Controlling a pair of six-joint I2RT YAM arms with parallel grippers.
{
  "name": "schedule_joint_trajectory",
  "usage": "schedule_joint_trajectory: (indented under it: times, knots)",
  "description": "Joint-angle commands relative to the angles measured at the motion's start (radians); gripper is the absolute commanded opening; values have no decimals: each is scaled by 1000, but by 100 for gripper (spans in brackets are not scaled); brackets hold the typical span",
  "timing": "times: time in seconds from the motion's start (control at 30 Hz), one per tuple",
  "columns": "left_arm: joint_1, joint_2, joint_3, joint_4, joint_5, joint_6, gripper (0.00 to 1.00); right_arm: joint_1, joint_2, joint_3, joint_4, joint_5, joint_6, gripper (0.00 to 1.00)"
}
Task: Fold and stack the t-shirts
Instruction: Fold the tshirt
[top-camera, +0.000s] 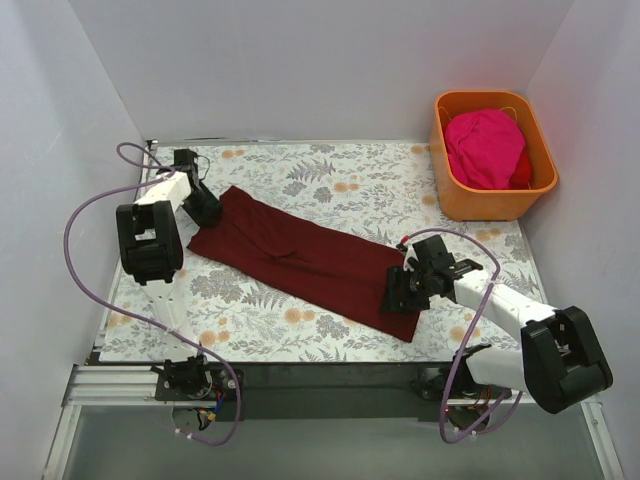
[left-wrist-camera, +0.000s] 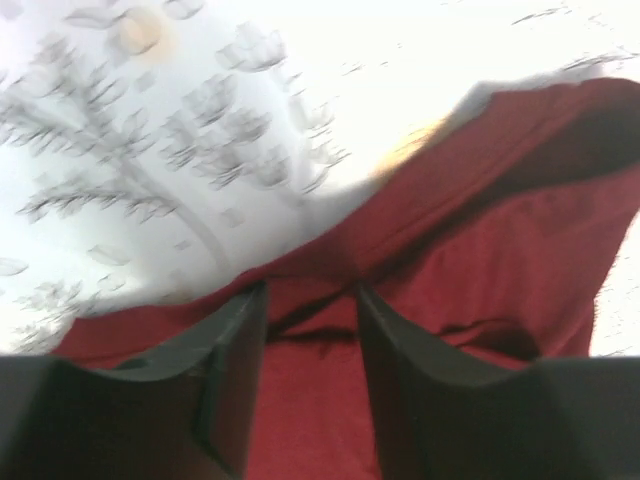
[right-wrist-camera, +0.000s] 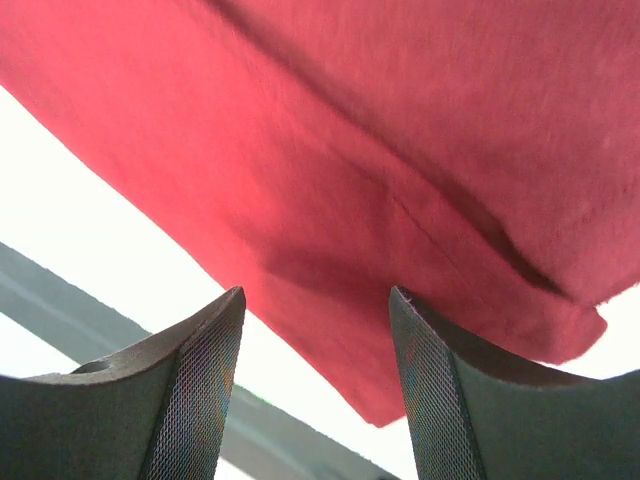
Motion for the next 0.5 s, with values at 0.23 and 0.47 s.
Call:
schedule_joint_trajectory:
  times: [0.23,0.47]
  knots:
    - [-59,-210,-4,19,-72,-47,53,139,5,217,-139,143,-145,57]
    - [-213,-371,-219,53,-116,-108,49,299,168,251,-95,229,-180,49]
